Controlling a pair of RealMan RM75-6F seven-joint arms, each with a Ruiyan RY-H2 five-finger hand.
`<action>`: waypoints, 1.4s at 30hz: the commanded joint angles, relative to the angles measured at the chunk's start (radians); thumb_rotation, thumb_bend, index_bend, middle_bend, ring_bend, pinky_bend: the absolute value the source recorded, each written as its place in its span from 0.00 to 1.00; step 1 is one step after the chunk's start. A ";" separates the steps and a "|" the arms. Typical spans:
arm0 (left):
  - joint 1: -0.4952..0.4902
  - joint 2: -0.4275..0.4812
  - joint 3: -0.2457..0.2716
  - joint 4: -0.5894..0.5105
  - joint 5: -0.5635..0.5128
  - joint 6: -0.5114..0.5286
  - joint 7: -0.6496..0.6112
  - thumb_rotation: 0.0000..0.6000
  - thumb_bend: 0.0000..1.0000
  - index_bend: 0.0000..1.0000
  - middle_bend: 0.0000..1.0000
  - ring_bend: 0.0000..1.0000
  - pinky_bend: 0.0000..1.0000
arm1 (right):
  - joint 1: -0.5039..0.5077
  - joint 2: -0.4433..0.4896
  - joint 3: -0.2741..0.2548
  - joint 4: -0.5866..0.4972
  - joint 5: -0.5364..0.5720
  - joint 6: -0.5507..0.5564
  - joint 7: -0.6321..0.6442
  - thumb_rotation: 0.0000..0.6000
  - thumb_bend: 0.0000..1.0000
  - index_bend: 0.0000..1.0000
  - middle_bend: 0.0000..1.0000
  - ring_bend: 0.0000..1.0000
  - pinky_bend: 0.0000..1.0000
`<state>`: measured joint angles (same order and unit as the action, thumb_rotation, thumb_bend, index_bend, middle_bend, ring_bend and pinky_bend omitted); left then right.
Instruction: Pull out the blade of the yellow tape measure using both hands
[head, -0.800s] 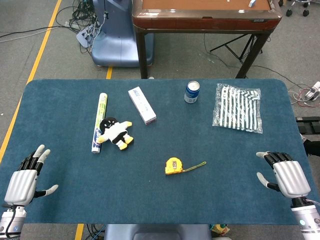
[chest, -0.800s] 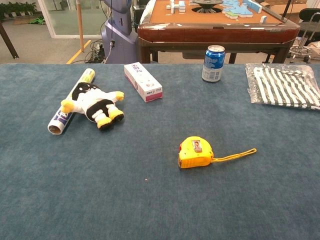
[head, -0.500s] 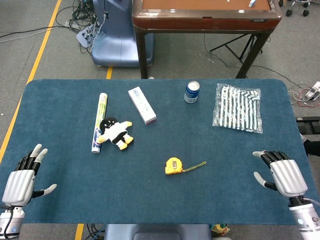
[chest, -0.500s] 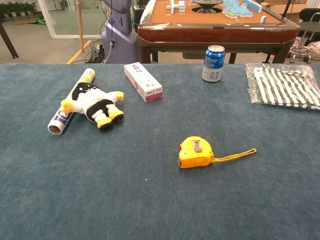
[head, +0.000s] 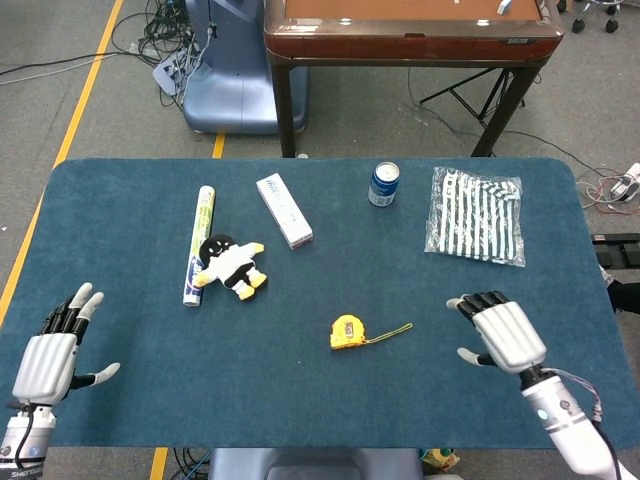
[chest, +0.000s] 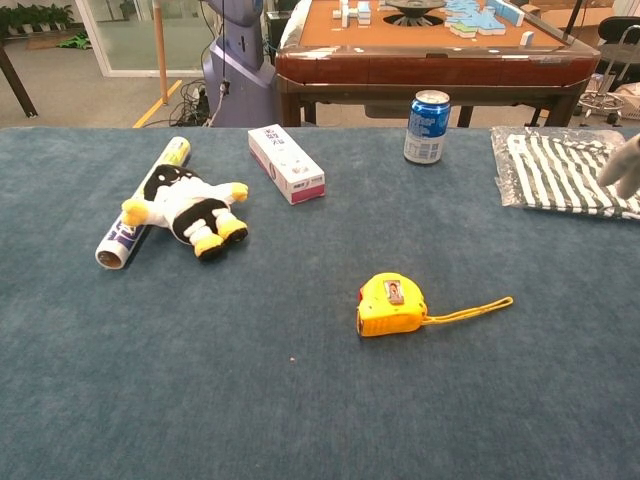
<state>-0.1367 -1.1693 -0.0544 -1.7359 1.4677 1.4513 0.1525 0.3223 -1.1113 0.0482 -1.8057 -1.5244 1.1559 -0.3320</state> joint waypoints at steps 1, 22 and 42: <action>-0.006 -0.002 -0.003 -0.001 0.003 -0.006 0.000 1.00 0.05 0.09 0.02 0.01 0.09 | 0.074 -0.075 0.032 -0.008 0.068 -0.092 -0.088 1.00 0.21 0.30 0.36 0.30 0.29; 0.010 0.009 0.012 -0.016 0.018 0.016 -0.002 1.00 0.05 0.09 0.02 0.01 0.09 | 0.342 -0.399 0.086 0.083 0.495 -0.270 -0.438 1.00 0.21 0.30 0.36 0.27 0.29; 0.019 0.013 0.017 -0.008 0.019 0.016 -0.021 1.00 0.05 0.09 0.02 0.01 0.09 | 0.441 -0.482 0.036 0.140 0.624 -0.212 -0.514 1.00 0.21 0.28 0.33 0.26 0.29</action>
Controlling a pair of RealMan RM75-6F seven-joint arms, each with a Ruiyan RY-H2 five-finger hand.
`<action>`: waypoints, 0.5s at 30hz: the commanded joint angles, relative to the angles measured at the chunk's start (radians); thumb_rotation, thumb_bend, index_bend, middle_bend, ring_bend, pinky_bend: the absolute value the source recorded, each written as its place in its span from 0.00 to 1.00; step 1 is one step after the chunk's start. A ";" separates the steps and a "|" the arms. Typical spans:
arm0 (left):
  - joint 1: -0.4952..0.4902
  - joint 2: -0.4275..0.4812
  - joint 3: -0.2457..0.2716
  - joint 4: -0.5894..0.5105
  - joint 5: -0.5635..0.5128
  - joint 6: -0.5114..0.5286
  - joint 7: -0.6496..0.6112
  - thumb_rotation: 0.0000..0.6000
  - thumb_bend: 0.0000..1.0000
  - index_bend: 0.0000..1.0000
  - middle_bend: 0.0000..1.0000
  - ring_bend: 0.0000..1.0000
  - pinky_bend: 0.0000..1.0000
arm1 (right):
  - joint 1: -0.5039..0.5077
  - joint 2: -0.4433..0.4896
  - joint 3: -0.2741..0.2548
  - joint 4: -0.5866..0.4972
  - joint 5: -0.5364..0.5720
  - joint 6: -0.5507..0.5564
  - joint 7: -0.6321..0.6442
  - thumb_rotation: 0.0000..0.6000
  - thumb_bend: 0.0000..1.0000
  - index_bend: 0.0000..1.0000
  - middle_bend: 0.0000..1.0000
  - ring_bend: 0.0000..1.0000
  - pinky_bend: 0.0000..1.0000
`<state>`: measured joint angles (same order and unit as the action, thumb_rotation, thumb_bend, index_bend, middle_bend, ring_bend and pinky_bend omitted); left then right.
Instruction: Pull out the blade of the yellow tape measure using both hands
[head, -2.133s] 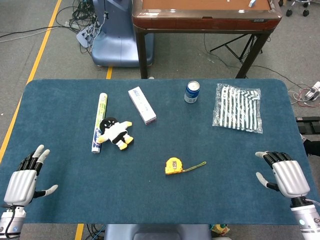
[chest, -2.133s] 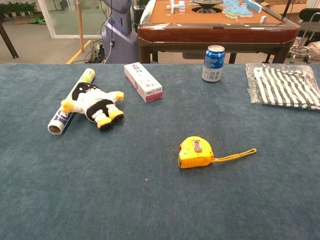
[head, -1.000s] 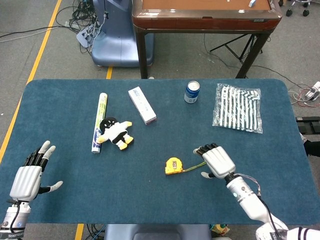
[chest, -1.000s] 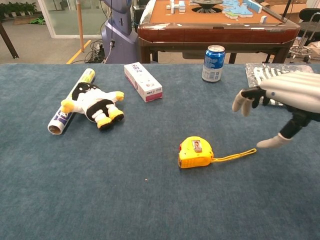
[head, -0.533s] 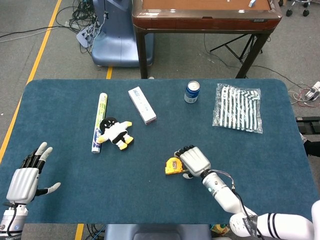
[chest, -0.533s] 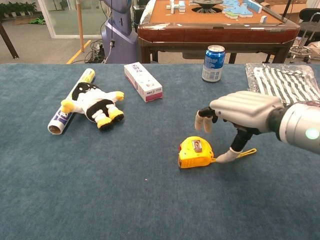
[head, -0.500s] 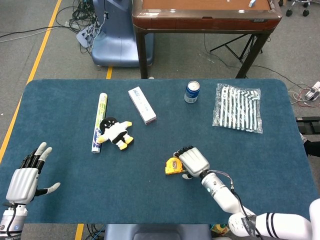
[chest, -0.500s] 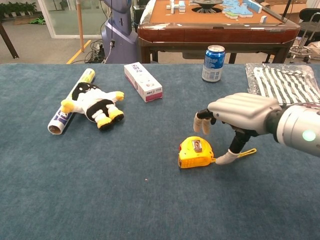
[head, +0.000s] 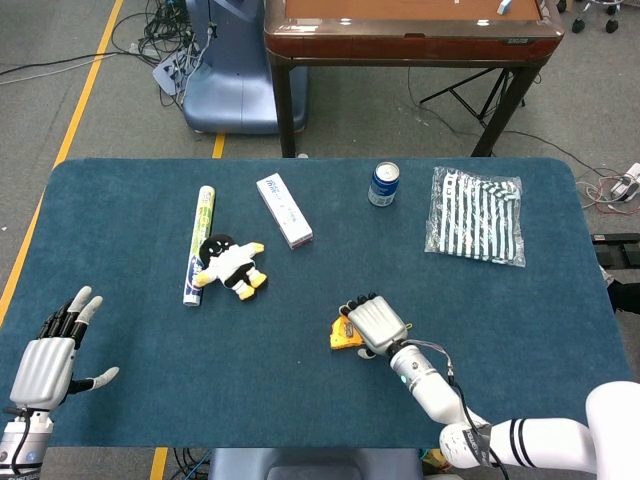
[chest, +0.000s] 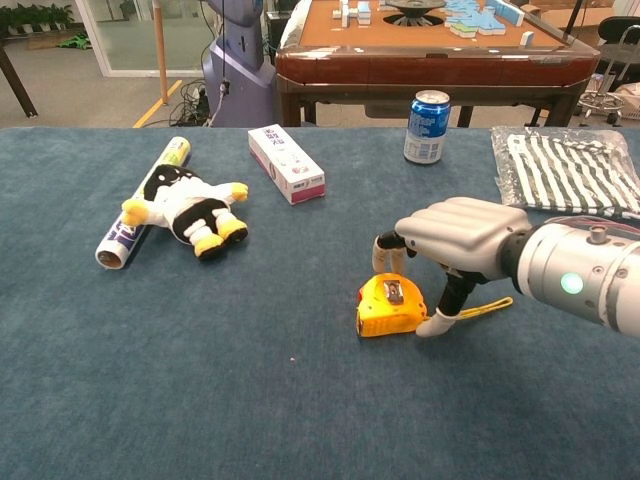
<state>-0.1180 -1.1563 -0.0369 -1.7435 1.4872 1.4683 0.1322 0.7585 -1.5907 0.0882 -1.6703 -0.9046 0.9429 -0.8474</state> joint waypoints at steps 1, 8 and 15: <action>0.000 0.001 0.000 0.000 -0.001 -0.001 -0.001 1.00 0.05 0.09 0.02 0.01 0.09 | 0.008 -0.005 -0.006 0.008 0.007 0.001 0.001 1.00 0.21 0.28 0.33 0.26 0.29; 0.002 0.002 0.001 0.001 -0.003 -0.002 -0.005 1.00 0.05 0.09 0.02 0.01 0.09 | 0.033 -0.025 -0.017 0.036 0.031 0.000 0.000 1.00 0.21 0.27 0.33 0.25 0.29; 0.003 0.002 -0.002 0.004 -0.006 -0.001 -0.009 1.00 0.05 0.09 0.02 0.01 0.09 | 0.054 -0.038 -0.022 0.047 0.047 0.008 -0.003 1.00 0.21 0.27 0.33 0.25 0.29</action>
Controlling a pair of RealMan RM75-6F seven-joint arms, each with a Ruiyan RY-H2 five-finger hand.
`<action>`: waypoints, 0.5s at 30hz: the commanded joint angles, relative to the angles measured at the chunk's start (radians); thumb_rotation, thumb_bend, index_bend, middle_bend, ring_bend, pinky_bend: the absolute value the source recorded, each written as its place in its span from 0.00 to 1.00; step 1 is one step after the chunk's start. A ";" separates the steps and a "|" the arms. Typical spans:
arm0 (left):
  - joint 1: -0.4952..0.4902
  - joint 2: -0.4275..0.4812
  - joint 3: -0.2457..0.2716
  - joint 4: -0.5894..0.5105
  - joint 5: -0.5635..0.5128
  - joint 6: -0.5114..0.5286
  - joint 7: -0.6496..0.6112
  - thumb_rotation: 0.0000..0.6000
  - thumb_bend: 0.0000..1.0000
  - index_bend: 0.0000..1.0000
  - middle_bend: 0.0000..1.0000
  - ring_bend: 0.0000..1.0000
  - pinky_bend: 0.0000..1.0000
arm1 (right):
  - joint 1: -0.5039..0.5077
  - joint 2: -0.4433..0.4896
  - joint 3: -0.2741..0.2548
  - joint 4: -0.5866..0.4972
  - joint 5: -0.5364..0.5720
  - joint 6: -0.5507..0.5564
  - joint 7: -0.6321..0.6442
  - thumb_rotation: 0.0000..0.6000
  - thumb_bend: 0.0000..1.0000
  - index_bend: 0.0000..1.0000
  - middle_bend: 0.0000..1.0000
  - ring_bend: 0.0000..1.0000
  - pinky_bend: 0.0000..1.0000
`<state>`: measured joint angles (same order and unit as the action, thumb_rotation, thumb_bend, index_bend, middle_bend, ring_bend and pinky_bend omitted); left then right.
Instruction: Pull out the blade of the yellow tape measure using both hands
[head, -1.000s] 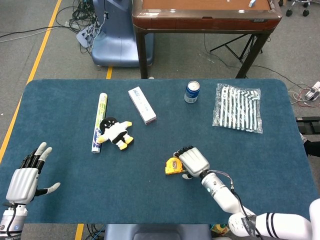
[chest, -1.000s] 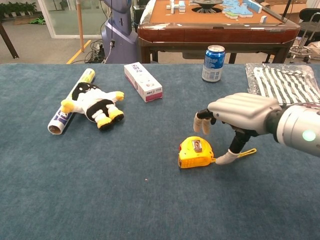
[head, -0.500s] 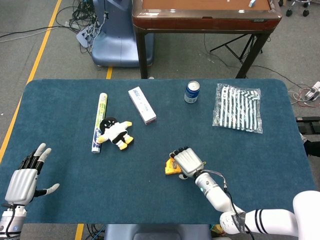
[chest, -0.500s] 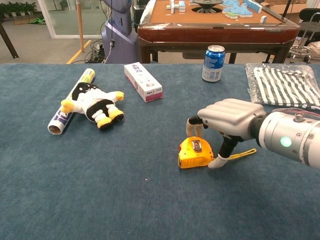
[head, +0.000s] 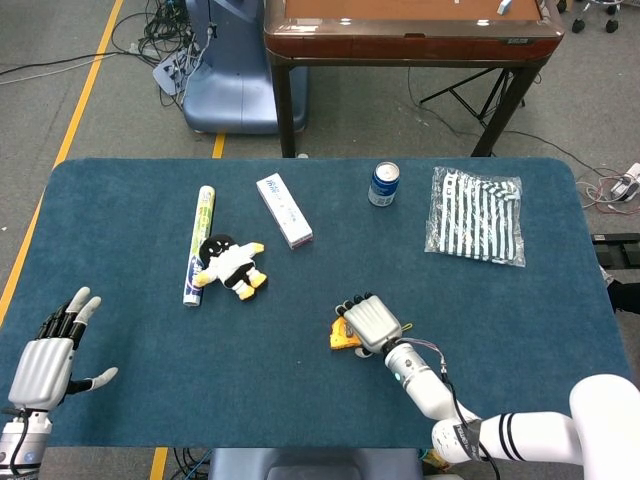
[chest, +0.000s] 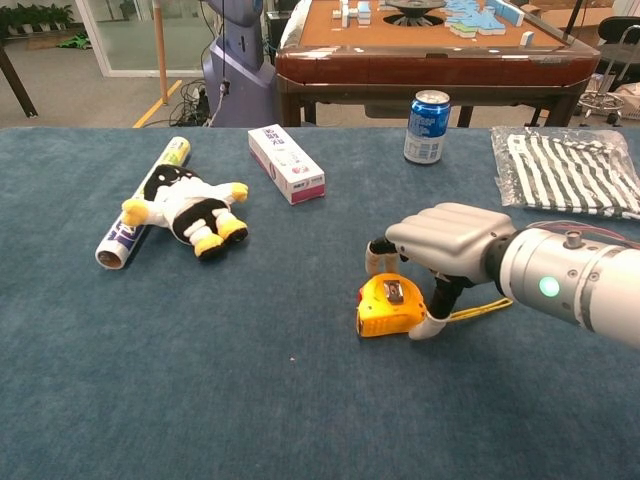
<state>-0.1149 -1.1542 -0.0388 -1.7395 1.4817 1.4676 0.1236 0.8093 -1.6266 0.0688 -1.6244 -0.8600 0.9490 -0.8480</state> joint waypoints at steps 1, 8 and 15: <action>-0.001 0.000 0.000 0.000 0.000 -0.001 -0.001 1.00 0.05 0.09 0.02 0.01 0.09 | 0.007 -0.005 -0.004 0.002 0.006 0.004 -0.006 1.00 0.21 0.27 0.33 0.25 0.29; -0.001 0.001 -0.002 0.004 0.003 0.000 -0.009 1.00 0.05 0.09 0.02 0.01 0.09 | 0.024 -0.020 -0.012 0.013 0.033 0.017 -0.021 1.00 0.28 0.27 0.35 0.25 0.29; -0.001 0.000 -0.002 0.009 0.003 -0.001 -0.013 1.00 0.05 0.09 0.02 0.01 0.09 | 0.037 -0.032 -0.013 0.029 0.034 0.025 -0.016 1.00 0.40 0.33 0.42 0.29 0.29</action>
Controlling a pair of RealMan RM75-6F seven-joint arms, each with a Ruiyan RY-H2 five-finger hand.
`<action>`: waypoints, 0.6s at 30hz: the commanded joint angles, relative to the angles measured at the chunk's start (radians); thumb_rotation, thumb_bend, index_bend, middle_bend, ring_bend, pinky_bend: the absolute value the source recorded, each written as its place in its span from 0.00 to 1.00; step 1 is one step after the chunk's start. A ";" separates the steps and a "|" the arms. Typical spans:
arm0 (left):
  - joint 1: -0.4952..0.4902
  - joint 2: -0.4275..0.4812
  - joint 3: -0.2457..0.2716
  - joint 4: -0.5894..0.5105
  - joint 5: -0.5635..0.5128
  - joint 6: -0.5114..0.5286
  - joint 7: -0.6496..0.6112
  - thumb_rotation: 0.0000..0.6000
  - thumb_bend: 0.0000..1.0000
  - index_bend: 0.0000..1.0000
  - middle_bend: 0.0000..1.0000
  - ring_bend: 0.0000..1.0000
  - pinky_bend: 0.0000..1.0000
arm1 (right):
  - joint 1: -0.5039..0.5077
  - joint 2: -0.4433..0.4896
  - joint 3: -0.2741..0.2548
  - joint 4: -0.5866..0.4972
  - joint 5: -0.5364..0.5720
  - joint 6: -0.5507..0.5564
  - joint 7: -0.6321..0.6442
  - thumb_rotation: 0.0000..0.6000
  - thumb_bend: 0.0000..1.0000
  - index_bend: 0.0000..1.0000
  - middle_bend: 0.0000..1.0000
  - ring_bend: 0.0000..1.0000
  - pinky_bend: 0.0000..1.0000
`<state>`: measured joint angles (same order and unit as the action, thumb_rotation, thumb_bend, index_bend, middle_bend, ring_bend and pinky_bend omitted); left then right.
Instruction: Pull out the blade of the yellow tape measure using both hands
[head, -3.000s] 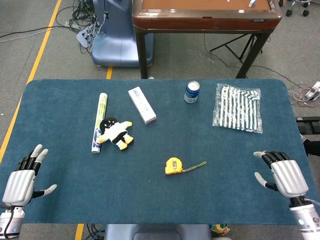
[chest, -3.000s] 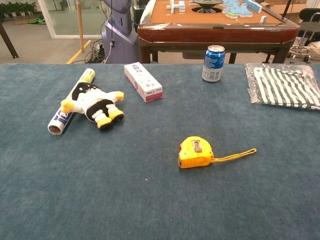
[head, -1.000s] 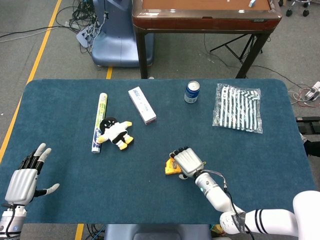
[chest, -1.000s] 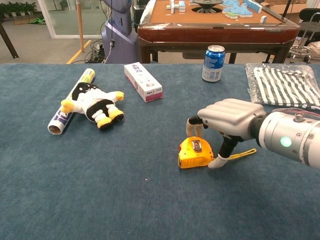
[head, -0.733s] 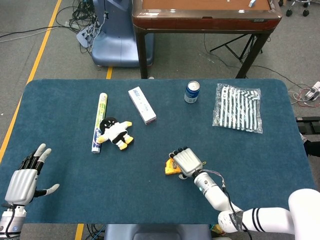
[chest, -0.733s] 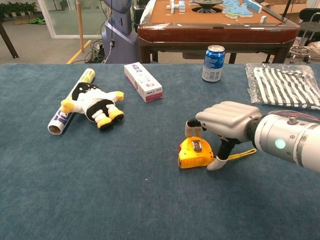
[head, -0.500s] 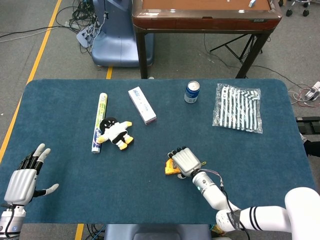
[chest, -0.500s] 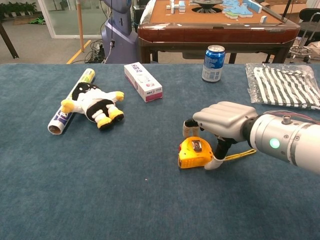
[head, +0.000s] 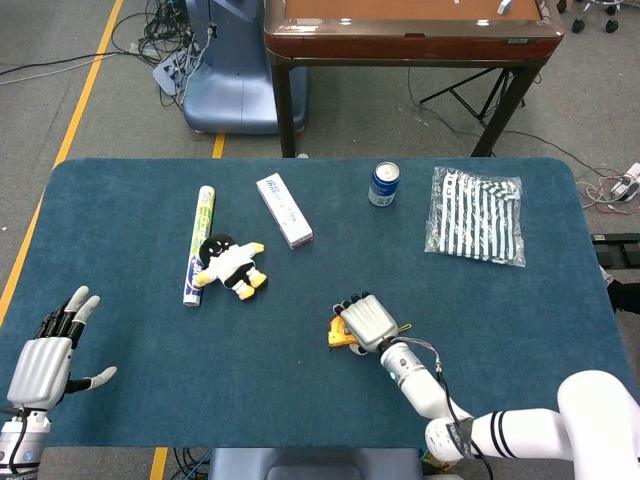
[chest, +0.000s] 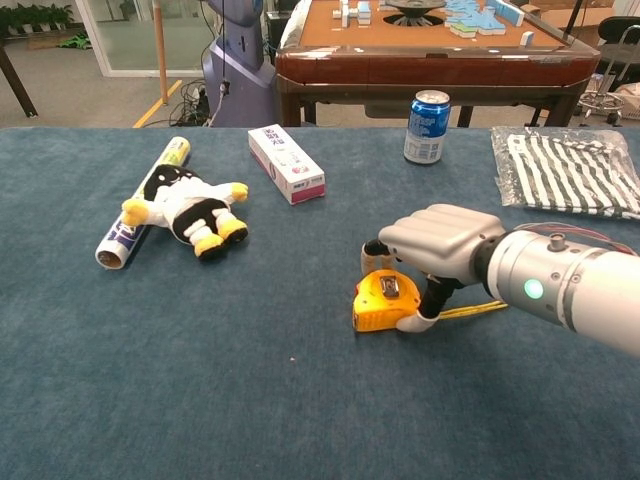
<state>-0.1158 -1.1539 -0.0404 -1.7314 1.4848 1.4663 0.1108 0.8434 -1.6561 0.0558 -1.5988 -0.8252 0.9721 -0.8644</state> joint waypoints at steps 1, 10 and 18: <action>0.000 -0.001 -0.001 0.001 -0.001 0.001 -0.001 1.00 0.05 0.09 0.02 0.01 0.09 | 0.004 -0.003 0.000 0.004 -0.001 0.004 0.001 1.00 0.43 0.37 0.44 0.31 0.29; -0.087 0.013 -0.053 0.019 -0.049 -0.118 -0.024 1.00 0.05 0.09 0.02 0.01 0.09 | 0.017 0.012 0.052 -0.052 -0.026 0.070 0.013 1.00 0.51 0.55 0.59 0.47 0.32; -0.201 -0.006 -0.137 0.015 -0.159 -0.252 -0.022 1.00 0.05 0.09 0.04 0.09 0.14 | 0.058 -0.016 0.134 -0.136 0.022 0.184 -0.072 1.00 0.53 0.59 0.62 0.51 0.32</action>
<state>-0.2975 -1.1533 -0.1596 -1.7127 1.3456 1.2345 0.0898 0.8907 -1.6607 0.1714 -1.7170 -0.8160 1.1348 -0.9203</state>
